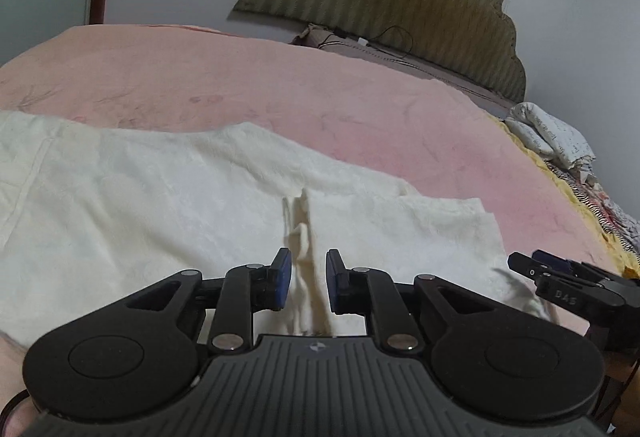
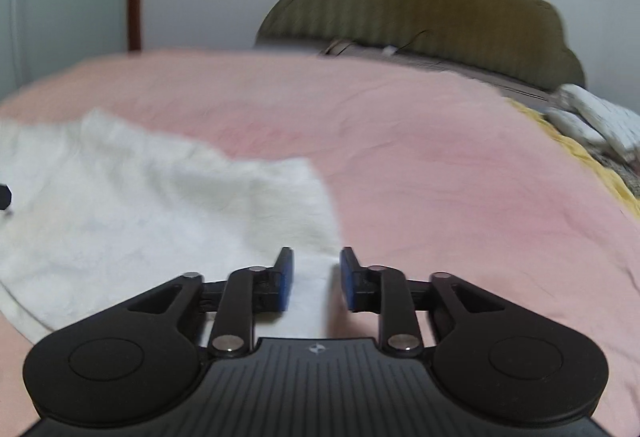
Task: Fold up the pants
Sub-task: 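Release the folded edge and open both tools above the trousers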
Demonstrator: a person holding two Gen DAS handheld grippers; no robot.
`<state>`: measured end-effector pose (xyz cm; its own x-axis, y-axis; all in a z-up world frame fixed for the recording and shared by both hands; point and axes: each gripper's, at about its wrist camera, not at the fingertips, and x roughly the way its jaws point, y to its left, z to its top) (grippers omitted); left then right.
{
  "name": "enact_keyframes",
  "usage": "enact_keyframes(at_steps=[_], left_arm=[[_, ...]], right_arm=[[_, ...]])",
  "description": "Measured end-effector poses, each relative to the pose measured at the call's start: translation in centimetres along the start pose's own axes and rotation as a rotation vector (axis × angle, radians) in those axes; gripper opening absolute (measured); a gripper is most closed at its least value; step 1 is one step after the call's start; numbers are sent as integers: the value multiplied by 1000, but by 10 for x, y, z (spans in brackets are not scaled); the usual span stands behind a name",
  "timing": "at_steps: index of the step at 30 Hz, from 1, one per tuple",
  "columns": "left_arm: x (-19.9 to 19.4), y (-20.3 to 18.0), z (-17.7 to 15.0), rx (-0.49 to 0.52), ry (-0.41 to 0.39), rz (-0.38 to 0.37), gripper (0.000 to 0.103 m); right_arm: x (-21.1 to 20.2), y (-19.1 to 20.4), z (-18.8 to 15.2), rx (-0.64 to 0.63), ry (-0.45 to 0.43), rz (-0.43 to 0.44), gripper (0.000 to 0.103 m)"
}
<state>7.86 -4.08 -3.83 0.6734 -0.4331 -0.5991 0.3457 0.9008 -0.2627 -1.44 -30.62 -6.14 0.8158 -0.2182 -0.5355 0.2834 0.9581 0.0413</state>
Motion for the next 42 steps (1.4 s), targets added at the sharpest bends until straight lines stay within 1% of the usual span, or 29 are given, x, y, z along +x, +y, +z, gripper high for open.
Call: enact_keyframes(at_steps=[1, 2, 3, 4, 6, 7, 9, 10, 11, 12, 14, 16, 17, 19, 21, 22, 23, 24, 25, 26, 27, 28, 30, 31, 33, 34, 35, 36, 42], left_arm=[[1, -2, 1, 0, 5, -16, 22], [4, -4, 1, 8, 15, -27, 22], [9, -7, 0, 23, 30, -29, 25], [15, -10, -3, 45, 56, -21, 27], [29, -12, -12, 90, 114, 13, 28], [30, -13, -17, 108, 107, 22, 29], [25, -14, -19, 145, 78, 39, 36], [22, -15, -18, 157, 63, 50, 36], [18, -15, -15, 160, 40, 60, 36], [16, -15, -12, 156, 17, 68, 37], [17, -18, -6, 143, 3, 65, 41], [23, -23, 0, 124, 17, 48, 49], [27, -25, 2, 120, 18, 36, 51], [39, -33, 1, 145, 32, 39, 59], [51, -38, -5, 189, 61, 89, 60], [55, -40, -9, 206, 71, 115, 60], [58, -39, -13, 216, 73, 127, 61], [57, -39, -16, 219, 62, 130, 65], [55, -38, -19, 225, 47, 135, 70], [55, -39, -21, 231, 37, 148, 73], [55, -39, -22, 235, 29, 162, 77], [55, -39, -23, 236, 23, 170, 80], [55, -40, -26, 238, 6, 184, 85], [55, -40, -29, 245, -7, 197, 89], [56, -42, -36, 278, -28, 221, 93], [56, -43, -39, 292, -46, 230, 96], [56, -43, -41, 296, -60, 240, 98], [56, -44, -41, 296, -61, 245, 98], [59, -38, -38, 272, -58, 241, 103]], right_arm=[[-2, -10, 0, 56, -7, 23, 58], [-4, -19, 1, 105, -12, 48, 60], [-5, -23, 1, 132, -20, 62, 60], [-8, -22, 0, 128, -33, 75, 60], [-10, -8, -1, 37, -34, 109, 59], [-8, 1, -3, -25, -8, 107, 58], [3, 27, -11, -218, 92, 49, 58], [0, 36, -15, -295, 73, 10, 58], [-4, 41, -15, -326, 64, -15, 59], [-7, 43, -11, -330, 63, -25, 59], [-15, 44, -1, -317, -5, -7, 59], [-13, 45, 13, -281, -37, 53, 59], [-8, 46, 19, -272, -45, 94, 59], [11, 51, 30, -262, -20, 151, 58], [36, 57, 35, -271, 41, 185, 58], [47, 59, 32, -275, 87, 177, 58], [56, 60, 29, -281, 116, 147, 58], [56, 60, 24, -268, 113, 125, 58], [51, 59, 22, -240, 100, 112, 58], [42, 59, 21, -218, 86, 90, 59], [32, 61, 18, -205, 62, 80, 60], [22, 62, 15, -192, 36, 90, 63], [14, 63, 9, -168, 20, 148, 83], [15, 65, 5, -161, 27, 162, 86], [27, 69, -7, -165, 66, 151, 90], [28, 69, -12, -155, 52, 141, 93], [27, 68, -12, -149, 50, 131, 98], [27, 67, -11, -144, 50, 124, 101], [29, 68, -11, -150, 58, 116, 103]])
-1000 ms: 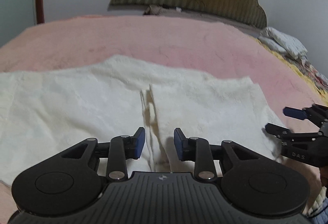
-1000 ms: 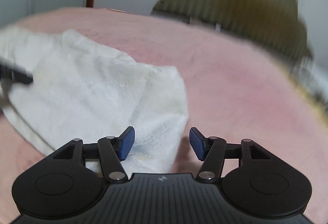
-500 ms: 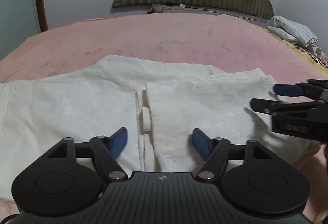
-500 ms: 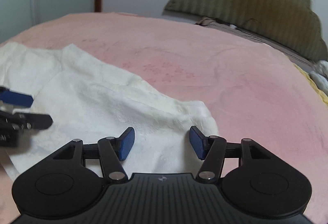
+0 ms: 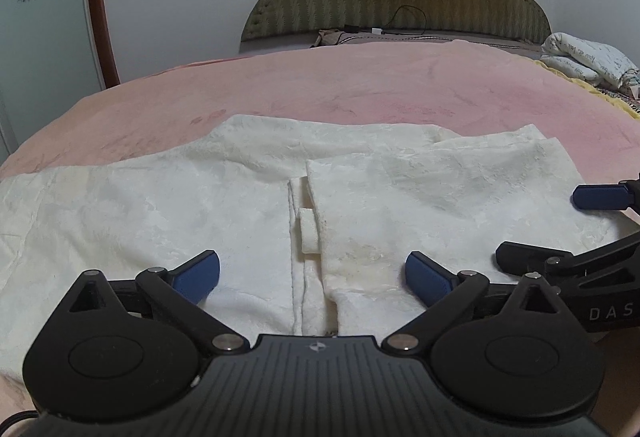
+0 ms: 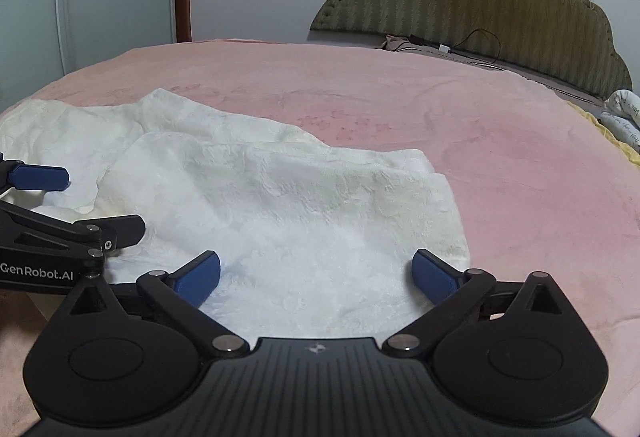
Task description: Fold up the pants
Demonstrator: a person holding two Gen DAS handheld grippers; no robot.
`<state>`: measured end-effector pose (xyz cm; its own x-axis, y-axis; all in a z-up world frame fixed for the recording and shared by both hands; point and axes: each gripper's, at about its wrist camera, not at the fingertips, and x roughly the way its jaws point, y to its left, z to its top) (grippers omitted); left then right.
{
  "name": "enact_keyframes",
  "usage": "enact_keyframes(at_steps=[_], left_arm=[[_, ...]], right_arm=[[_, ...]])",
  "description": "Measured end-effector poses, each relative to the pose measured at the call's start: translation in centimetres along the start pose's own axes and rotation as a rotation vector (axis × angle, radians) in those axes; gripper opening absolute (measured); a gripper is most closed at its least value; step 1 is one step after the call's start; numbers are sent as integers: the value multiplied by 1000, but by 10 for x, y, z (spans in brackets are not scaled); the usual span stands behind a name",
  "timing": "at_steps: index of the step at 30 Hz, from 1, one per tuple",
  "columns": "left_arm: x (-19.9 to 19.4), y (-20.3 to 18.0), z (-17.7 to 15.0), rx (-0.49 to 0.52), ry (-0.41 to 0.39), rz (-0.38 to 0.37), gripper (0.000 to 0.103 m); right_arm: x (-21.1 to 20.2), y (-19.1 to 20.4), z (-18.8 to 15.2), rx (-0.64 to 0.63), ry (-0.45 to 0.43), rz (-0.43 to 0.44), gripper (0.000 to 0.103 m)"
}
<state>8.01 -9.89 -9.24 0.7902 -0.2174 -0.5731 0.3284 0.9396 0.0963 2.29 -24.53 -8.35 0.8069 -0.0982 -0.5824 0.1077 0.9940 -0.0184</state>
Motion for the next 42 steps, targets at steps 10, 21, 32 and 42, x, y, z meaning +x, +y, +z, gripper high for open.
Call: enact_keyframes(at_steps=[10, 21, 32, 42], left_arm=[[1, 3, -1, -18, 2, -13, 103], [-1, 6, -3, -42, 8, -30, 103], [-1, 8, -2, -53, 11, -37, 103], [-1, 8, -2, -51, 11, -35, 103]], right_arm=[[0, -1, 0, 4, 1, 4, 103], [-1, 2, 0, 13, 0, -5, 103], [-1, 0, 0, 28, 4, 1, 103], [0, 1, 0, 27, 3, -4, 103]])
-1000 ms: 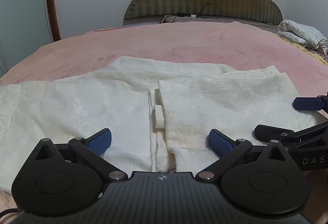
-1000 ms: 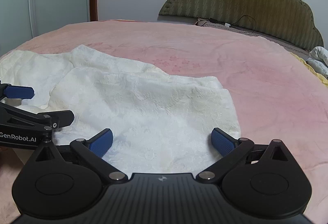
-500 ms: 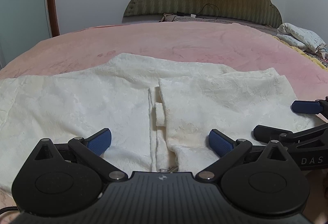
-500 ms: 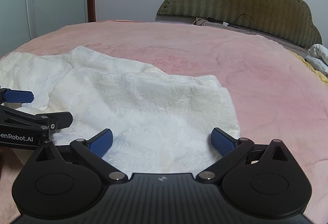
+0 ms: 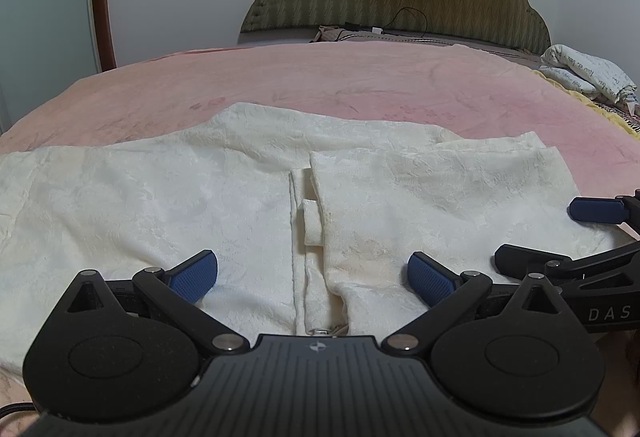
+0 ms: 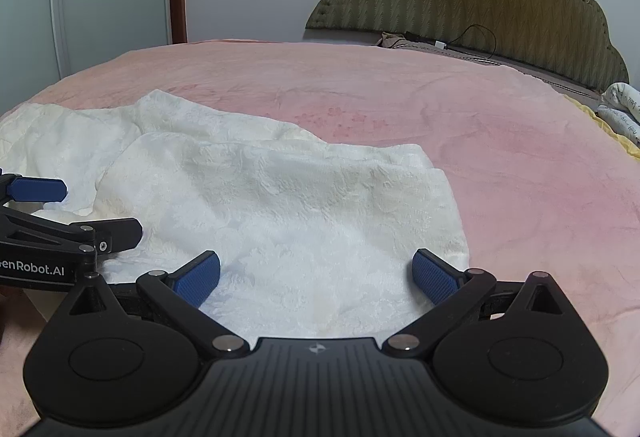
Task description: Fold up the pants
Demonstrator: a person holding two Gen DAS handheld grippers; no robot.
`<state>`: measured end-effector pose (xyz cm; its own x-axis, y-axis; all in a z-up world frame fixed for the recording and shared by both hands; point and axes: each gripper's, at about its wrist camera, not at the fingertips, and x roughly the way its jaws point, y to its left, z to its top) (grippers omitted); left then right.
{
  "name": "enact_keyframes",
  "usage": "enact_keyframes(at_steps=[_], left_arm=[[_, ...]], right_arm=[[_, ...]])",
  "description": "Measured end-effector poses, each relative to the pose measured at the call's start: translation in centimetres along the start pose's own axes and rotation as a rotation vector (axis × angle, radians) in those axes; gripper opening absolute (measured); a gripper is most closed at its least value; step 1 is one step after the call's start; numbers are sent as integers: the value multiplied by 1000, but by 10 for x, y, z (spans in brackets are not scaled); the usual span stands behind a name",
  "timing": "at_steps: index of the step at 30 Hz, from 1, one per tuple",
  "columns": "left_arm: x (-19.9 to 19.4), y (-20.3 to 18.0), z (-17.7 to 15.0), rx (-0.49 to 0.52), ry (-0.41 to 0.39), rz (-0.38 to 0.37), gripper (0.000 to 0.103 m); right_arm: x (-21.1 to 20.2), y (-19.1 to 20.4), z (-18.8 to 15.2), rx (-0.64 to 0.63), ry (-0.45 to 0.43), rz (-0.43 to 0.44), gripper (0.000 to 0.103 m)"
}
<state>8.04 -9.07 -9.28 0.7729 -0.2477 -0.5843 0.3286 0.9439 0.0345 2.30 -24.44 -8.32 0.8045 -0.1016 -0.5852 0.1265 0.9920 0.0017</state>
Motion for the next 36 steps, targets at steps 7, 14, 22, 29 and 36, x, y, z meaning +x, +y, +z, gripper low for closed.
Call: enact_keyframes(at_steps=[7, 14, 22, 29, 36], left_arm=[[0, -1, 0, 4, -2, 4, 103], [-7, 2, 2, -6, -24, 49, 103], [-20, 35, 8, -46, -4, 117, 101], [-25, 66, 7, -92, 16, 182, 101], [-19, 64, -5, -50, 4, 224, 103]], right_arm=[[0, 0, 0, 0, -1, -1, 103], [-19, 24, 3, -76, -107, -43, 103], [-10, 46, 17, -71, -86, 45, 103], [2, 81, 14, -220, -80, 2, 103], [15, 61, 13, -98, -18, 83, 103]])
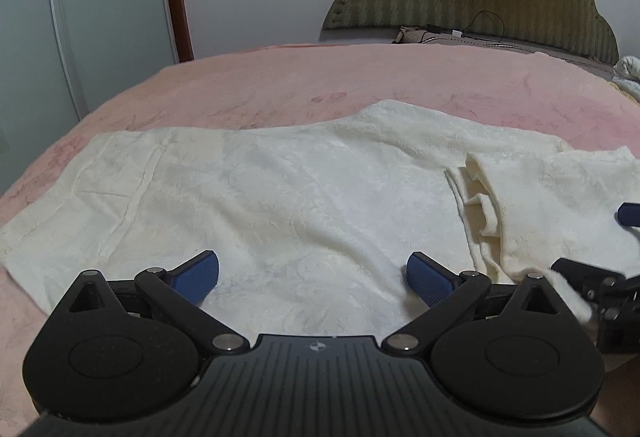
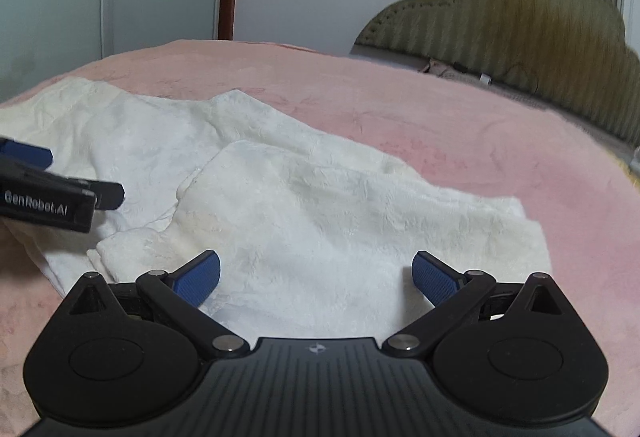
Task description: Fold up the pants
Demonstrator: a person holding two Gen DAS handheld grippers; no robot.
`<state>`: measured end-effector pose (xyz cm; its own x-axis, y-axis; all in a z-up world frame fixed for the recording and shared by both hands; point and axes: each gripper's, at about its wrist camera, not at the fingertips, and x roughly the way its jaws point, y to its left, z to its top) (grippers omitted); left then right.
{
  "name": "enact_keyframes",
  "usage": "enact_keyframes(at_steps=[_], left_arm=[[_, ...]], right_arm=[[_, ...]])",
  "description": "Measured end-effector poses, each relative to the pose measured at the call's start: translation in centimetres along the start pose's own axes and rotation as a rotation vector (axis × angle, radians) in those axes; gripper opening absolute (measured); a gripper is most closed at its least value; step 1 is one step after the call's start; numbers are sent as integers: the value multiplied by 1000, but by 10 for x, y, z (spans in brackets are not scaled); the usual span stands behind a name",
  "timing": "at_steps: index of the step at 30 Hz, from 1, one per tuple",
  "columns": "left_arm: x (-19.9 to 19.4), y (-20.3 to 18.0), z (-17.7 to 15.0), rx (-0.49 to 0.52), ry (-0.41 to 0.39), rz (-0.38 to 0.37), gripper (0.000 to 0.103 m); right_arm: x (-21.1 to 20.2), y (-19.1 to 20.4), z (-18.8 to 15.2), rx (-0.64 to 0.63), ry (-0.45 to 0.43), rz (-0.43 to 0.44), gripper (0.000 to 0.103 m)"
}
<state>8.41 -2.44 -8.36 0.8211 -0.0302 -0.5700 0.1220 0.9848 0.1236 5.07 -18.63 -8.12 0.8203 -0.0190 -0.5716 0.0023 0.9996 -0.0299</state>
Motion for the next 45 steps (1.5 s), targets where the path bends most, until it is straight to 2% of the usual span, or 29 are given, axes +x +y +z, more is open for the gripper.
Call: enact_keyframes(at_steps=[5, 25, 31, 33, 35, 38, 40, 45], left_arm=[[2, 4, -1, -17, 7, -16, 103], [2, 6, -1, -41, 12, -36, 103], [-11, 17, -3, -77, -25, -71, 102], [-21, 24, -3, -67, -42, -49, 102], [-30, 32, -3, -41, -60, 6, 102], [-43, 59, -3, -69, -67, 62, 102], [-51, 86, -3, -142, -61, 68, 102], [-66, 156, -9, -366, -42, 77, 102]], right_arm=[[1, -8, -2, 49, 13, 39, 103], [-1, -9, -1, 62, 12, 50, 103], [-2, -8, 0, 58, 16, 47, 103], [-4, -6, 0, 58, 5, 34, 103], [-9, 1, 1, 65, -29, 21, 103], [-21, 24, 10, 60, -95, 89, 103], [-28, 50, 20, -14, -131, 127, 103], [-34, 129, 34, -292, -216, 171, 103]])
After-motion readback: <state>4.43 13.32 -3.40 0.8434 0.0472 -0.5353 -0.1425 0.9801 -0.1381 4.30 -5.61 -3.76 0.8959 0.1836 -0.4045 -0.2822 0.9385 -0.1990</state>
